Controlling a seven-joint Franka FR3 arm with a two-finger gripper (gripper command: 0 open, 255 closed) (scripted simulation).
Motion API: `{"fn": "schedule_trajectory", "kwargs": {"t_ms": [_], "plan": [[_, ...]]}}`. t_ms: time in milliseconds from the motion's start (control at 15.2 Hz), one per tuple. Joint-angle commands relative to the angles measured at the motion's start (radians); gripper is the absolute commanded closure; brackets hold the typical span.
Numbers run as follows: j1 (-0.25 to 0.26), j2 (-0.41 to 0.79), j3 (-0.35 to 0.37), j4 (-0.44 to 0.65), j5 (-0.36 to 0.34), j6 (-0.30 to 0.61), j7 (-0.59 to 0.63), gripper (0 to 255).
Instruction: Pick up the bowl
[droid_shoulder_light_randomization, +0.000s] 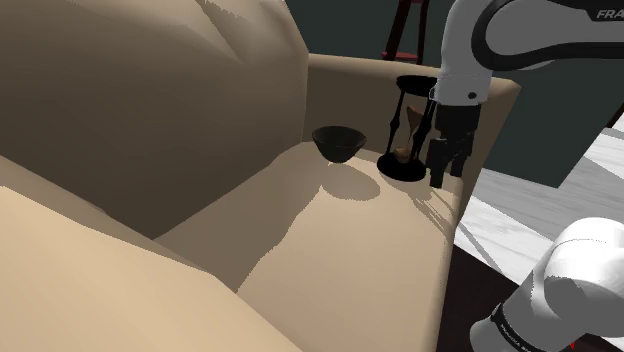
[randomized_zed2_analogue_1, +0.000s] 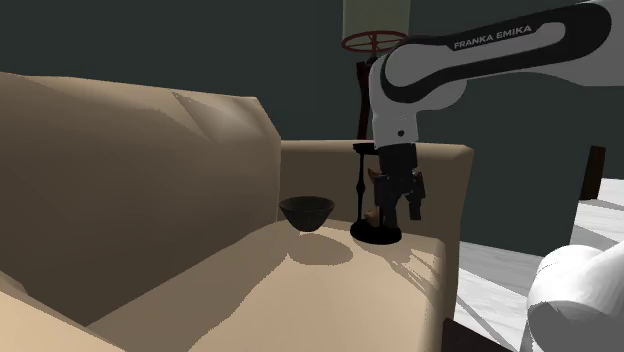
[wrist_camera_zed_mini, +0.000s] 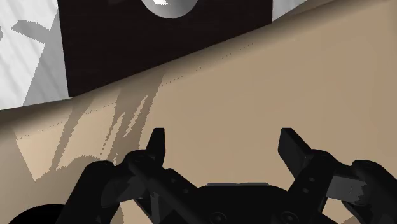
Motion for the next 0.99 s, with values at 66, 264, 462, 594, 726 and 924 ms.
{"fn": "schedule_trajectory", "kwargs": {"t_ms": [66,264,462,594,726,924], "plan": [[-0.005,0.037,-0.014,0.020,-0.001,0.019,-0.013,0],[-0.016,0.150,-0.054,0.087,0.004,0.067,-0.053,0],[-0.024,0.264,-0.092,0.164,0.016,0.103,-0.094,0],[-0.028,0.340,-0.117,0.222,0.030,0.120,-0.122,0],[-0.032,0.417,-0.140,0.285,0.048,0.132,-0.151,0],[-0.040,0.534,-0.172,0.388,0.081,0.139,-0.194,0]]}}
